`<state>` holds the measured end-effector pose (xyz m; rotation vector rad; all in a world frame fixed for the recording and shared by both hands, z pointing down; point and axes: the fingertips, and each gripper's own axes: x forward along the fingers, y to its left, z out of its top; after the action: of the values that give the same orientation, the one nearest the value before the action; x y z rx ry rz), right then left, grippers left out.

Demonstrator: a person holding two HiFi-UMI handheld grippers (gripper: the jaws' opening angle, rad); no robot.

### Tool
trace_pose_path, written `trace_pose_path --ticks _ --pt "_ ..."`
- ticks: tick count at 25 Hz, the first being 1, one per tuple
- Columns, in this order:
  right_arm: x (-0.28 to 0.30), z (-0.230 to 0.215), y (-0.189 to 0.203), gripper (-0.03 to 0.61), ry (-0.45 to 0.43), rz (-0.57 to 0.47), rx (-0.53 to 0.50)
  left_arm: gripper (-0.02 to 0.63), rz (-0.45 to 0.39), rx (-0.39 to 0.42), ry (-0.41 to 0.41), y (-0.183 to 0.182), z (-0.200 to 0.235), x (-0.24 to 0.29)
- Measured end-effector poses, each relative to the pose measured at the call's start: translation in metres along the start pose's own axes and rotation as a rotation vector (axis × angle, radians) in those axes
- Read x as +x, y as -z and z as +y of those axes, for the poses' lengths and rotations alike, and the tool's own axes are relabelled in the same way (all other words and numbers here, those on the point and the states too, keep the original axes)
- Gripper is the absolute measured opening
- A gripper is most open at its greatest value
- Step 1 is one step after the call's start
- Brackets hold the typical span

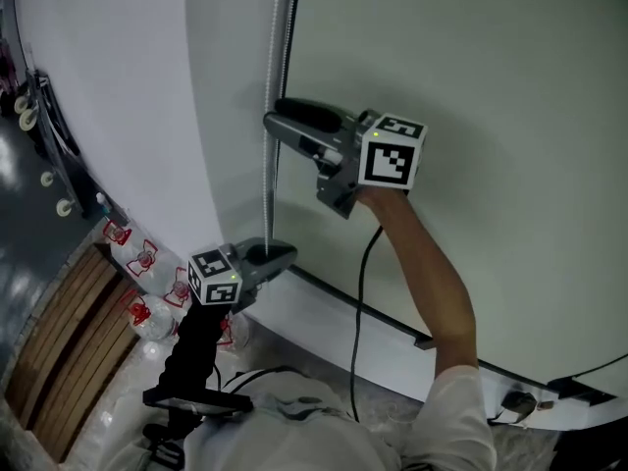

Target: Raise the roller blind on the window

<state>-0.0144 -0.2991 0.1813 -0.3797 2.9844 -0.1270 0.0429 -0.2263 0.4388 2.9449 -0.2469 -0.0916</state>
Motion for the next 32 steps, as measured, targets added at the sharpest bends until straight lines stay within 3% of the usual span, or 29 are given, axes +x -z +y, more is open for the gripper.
trace_pose_path --ticks 3,7,12,24,32 --pt "0.014 0.003 -0.066 0.166 -0.021 -0.034 -0.102 -0.001 0.003 -0.004 -0.001 0.002 -0.001 0.0" --pt "0.026 0.004 -0.123 0.155 -0.026 -0.076 -0.139 0.0 0.004 -0.007 0.001 0.004 -0.001 0.001" --pt "0.034 0.012 -0.154 0.017 -0.056 -0.096 -0.147 0.0 0.004 -0.011 -0.004 0.004 0.0 0.0" --pt "0.032 0.018 -0.135 0.005 -0.077 -0.065 -0.087 -0.002 0.003 -0.023 -0.007 0.005 0.002 -0.002" --pt "0.021 0.014 -0.047 0.005 -0.054 0.001 -0.016 0.0 0.001 -0.019 -0.017 0.002 0.006 -0.003"
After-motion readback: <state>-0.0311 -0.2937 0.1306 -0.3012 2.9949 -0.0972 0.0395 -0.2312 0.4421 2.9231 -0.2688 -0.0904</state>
